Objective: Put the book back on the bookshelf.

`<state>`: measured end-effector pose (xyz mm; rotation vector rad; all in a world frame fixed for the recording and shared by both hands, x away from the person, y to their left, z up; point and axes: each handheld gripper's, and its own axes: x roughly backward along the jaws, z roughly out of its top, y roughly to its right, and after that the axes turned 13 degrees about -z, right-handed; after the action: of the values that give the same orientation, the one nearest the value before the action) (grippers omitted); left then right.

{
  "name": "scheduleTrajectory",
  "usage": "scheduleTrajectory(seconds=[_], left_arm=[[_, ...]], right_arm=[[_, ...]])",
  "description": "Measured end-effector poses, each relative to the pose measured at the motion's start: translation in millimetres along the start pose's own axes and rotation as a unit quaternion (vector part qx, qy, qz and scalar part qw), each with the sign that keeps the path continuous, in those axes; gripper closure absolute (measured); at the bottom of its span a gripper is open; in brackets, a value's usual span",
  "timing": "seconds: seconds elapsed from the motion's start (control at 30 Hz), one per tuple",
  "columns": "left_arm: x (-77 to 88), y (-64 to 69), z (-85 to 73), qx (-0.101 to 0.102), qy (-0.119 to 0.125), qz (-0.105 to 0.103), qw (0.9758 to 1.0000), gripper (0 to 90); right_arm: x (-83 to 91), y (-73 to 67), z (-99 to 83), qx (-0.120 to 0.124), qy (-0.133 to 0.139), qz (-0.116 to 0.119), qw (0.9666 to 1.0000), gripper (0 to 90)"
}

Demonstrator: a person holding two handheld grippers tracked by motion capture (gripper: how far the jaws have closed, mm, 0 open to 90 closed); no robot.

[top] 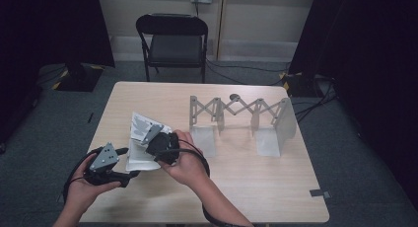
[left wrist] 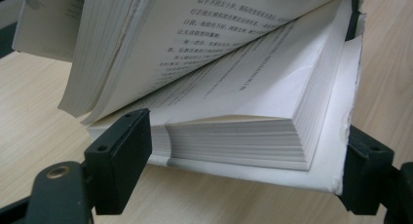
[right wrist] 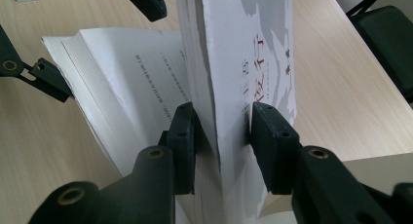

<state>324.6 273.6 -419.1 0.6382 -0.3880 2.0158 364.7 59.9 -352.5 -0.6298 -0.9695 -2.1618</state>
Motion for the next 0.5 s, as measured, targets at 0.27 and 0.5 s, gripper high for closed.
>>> scheduleTrajectory(seconds=[0.27,0.5], left_arm=[[-0.2,-1.5,1.5,-0.004,0.005,-0.003,1.0,18.7],[2.2,-2.6,2.4,-0.007,0.009,-0.021,0.9997,27.3]], right_arm=[[-0.2,1.8,0.7,-0.003,0.004,0.001,1.0,63.3],[-1.0,4.3,2.5,-0.001,0.003,0.006,1.0,63.0]])
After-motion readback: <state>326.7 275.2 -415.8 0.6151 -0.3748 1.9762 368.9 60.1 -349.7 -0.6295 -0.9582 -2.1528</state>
